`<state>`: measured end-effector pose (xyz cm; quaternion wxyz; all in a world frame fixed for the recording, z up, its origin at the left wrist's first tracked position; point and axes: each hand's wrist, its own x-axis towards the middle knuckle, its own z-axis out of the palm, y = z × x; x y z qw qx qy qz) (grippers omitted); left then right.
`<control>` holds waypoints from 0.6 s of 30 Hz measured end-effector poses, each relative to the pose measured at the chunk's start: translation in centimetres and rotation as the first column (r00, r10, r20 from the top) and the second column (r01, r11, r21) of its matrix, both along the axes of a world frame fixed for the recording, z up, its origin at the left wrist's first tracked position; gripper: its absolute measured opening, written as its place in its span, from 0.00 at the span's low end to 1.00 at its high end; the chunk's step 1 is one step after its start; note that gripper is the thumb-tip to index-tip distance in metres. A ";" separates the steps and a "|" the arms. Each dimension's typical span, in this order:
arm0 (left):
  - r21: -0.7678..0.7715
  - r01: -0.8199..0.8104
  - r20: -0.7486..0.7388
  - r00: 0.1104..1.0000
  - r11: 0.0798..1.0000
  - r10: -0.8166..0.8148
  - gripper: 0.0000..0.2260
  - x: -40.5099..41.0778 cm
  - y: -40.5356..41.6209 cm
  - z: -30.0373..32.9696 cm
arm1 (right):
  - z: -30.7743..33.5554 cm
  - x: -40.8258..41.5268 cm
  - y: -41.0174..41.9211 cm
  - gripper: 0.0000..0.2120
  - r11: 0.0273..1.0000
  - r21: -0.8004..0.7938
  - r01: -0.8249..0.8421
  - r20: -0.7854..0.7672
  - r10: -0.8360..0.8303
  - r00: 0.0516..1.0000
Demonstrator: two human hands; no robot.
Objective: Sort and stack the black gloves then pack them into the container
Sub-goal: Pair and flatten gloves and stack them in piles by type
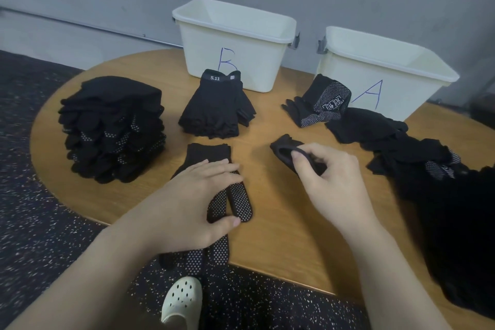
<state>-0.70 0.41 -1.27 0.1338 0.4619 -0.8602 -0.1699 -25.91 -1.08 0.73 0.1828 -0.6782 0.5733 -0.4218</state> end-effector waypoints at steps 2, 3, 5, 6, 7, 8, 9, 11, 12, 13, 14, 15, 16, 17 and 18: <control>0.001 -0.012 -0.023 1.000 1.000 0.012 0.32 0.8 0.0 0.0 | 0.0 -0.1 0.6 0.08 1.000 0.020 -0.019 0.000 0.019 1.000; 0.003 -0.018 -0.036 0.999 1.000 0.018 0.32 1.0 0.0 -0.1 | 0.0 -0.1 0.8 0.08 0.999 0.024 -0.029 -0.003 0.029 1.000; -0.008 -0.028 -0.057 0.998 1.000 0.028 0.31 1.2 0.0 0.0 | -0.1 0.0 1.3 0.09 0.998 0.025 -0.058 -0.034 0.059 0.998; -0.018 -0.036 -0.070 0.997 0.999 0.034 0.31 1.1 0.1 0.0 | -0.2 0.0 1.5 0.08 0.997 0.026 -0.077 -0.055 0.079 0.995; -0.029 -0.048 -0.088 0.995 0.998 0.045 0.31 1.0 0.1 0.1 | -0.2 0.1 1.6 0.08 0.995 0.027 -0.096 -0.073 0.097 0.993; -0.038 -0.065 -0.103 0.993 0.997 0.061 0.30 0.7 0.3 0.2 | -0.3 0.2 1.8 0.08 0.993 0.027 -0.111 -0.085 0.113 0.990; -0.051 -0.081 -0.118 0.990 0.995 0.074 0.30 0.4 0.4 0.3 | -0.3 0.2 1.9 0.08 0.992 0.027 -0.124 -0.096 0.126 0.987; -0.098 -0.084 -0.144 0.987 0.992 0.070 0.29 -0.5 0.8 0.6 | -0.3 0.2 2.2 0.08 0.987 0.023 -0.160 -0.128 0.161 0.979; -0.118 -0.073 -0.153 0.987 0.990 0.055 0.28 -1.0 1.0 0.8 | -0.4 0.2 2.3 0.09 0.982 0.026 -0.188 -0.140 0.189 0.972; -0.131 -0.059 -0.159 0.987 0.990 0.037 0.27 -1.5 1.2 1.0 | -0.4 0.1 2.5 0.08 0.975 0.039 -0.219 -0.144 0.222 0.964; -0.138 -0.040 -0.162 0.987 0.990 0.017 0.26 -1.9 1.3 1.1 | -0.4 -0.1 2.6 0.08 0.967 0.056 -0.247 -0.142 0.253 0.957; -0.142 -0.020 -0.164 0.986 0.990 -0.004 0.26 -2.3 1.4 1.2 | -0.4 -0.3 2.8 0.08 0.961 0.070 -0.269 -0.140 0.276 0.951; -0.142 0.001 -0.167 0.986 0.990 -0.025 0.25 -2.7 1.6 1.2 | -0.4 -0.5 3.0 0.08 0.956 0.078 -0.285 -0.137 0.293 0.946; -0.143 0.021 -0.170 0.984 0.989 -0.046 0.24 -3.1 1.6 1.2 | -0.3 -0.6 3.3 0.09 0.951 0.083 -0.297 -0.132 0.306 0.943; -0.144 0.043 -0.169 0.983 0.989 -0.067 0.22 -3.5 1.6 1.1 | -0.3 -0.8 3.6 0.09 0.947 0.089 -0.309 -0.125 0.319 0.940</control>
